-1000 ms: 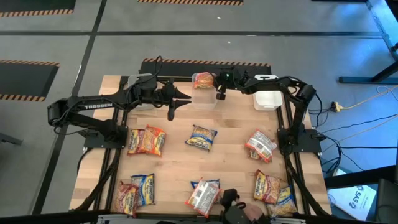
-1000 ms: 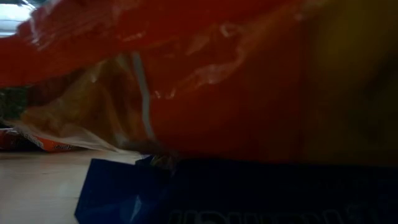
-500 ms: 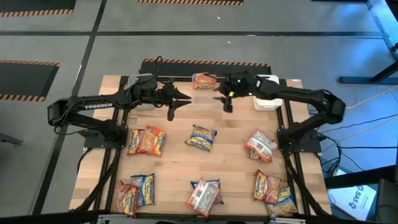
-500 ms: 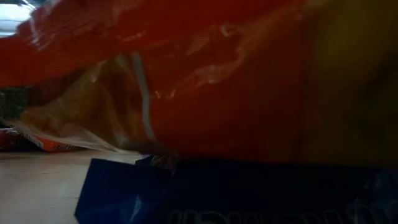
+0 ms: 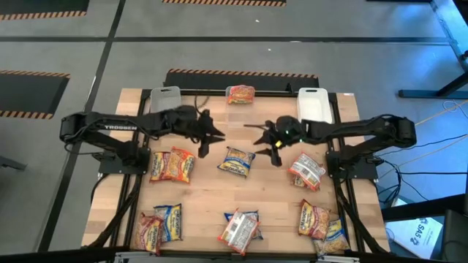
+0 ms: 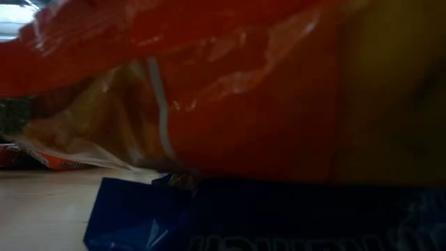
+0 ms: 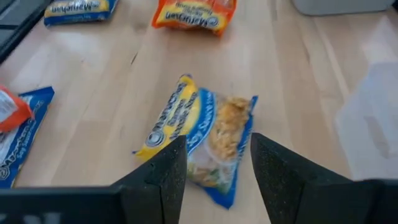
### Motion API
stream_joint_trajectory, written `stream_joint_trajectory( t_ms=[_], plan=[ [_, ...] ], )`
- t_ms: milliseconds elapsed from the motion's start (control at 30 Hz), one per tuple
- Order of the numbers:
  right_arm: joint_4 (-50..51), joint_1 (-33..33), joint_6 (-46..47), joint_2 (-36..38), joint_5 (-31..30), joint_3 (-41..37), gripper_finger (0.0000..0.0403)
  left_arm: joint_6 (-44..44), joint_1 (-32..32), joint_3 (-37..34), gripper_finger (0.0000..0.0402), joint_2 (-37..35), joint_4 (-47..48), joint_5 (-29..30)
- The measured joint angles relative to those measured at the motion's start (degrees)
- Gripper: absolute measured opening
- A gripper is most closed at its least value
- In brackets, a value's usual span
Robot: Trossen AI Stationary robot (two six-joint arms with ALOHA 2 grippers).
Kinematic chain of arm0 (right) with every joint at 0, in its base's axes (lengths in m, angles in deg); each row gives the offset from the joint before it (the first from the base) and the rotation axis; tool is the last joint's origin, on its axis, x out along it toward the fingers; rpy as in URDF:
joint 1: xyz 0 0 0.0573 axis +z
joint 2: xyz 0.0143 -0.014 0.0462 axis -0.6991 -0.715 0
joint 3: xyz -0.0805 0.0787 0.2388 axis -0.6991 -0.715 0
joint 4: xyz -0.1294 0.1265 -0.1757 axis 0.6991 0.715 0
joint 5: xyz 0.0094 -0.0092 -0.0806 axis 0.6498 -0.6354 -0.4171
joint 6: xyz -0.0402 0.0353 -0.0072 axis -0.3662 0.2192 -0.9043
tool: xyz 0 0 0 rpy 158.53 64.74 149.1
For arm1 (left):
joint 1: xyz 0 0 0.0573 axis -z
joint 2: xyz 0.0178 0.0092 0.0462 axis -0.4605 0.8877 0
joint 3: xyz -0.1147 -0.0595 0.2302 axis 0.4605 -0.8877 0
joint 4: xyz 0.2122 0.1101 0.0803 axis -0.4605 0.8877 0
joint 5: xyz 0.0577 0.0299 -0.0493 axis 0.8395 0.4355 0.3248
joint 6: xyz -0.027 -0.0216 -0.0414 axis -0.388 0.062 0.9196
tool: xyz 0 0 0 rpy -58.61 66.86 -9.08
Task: Sort Maruchan noodles
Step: Put the top left orange noodle into the transparent bin
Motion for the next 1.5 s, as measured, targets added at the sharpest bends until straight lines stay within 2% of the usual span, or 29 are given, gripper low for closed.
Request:
stream_joint_trajectory(
  t_ms=[100,233,400,533,633,867,967,1133,1300,1500],
  plan=[
    [-2.69,2.57,1.21,0.00,-2.44,-1.85,0.0166,3.35,3.09,0.01,0.0079,0.90,5.22,3.83],
    [-4.20,5.51,2.32,0.00,-4.78,-2.47,0.0166,10.94,6.35,0.00,0.0079,1.26,14.03,5.44],
    [-4.57,8.79,2.45,-0.28,-9.05,-2.68,0.0166,22.98,7.13,0.00,0.0079,-0.55,27.64,1.95],
    [-5.19,10.83,2.58,-1.49,-12.15,-2.70,0.0166,28.88,6.89,0.00,0.0079,-2.30,38.24,-0.62],
    [-6.30,11.81,2.59,-2.16,-14.15,-2.70,0.0166,31.54,6.01,0.00,0.0079,-2.94,44.90,-0.46],
    [-8.51,11.69,2.58,-2.16,-14.88,-2.68,0.0166,32.16,3.38,0.00,0.0079,-2.97,48.40,-0.31],
    [-8.39,11.69,2.43,-2.16,-14.88,-2.68,0.0166,30.67,1.10,0.00,0.0081,-3.23,49.68,1.50],
    [-8.31,11.69,2.39,-2.16,-14.88,-2.68,0.0166,30.74,-1.50,0.00,0.0109,-3.41,53.47,4.37],
    [-7.99,11.67,2.11,-2.16,-14.88,-2.68,0.0166,34.00,-3.30,0.00,0.0144,-3.39,56.70,4.35],
    [-7.98,11.67,1.08,-2.16,-14.88,-2.68,0.0166,37.63,-3.62,0.00,0.0154,-3.39,60.82,8.38]
  ],
)
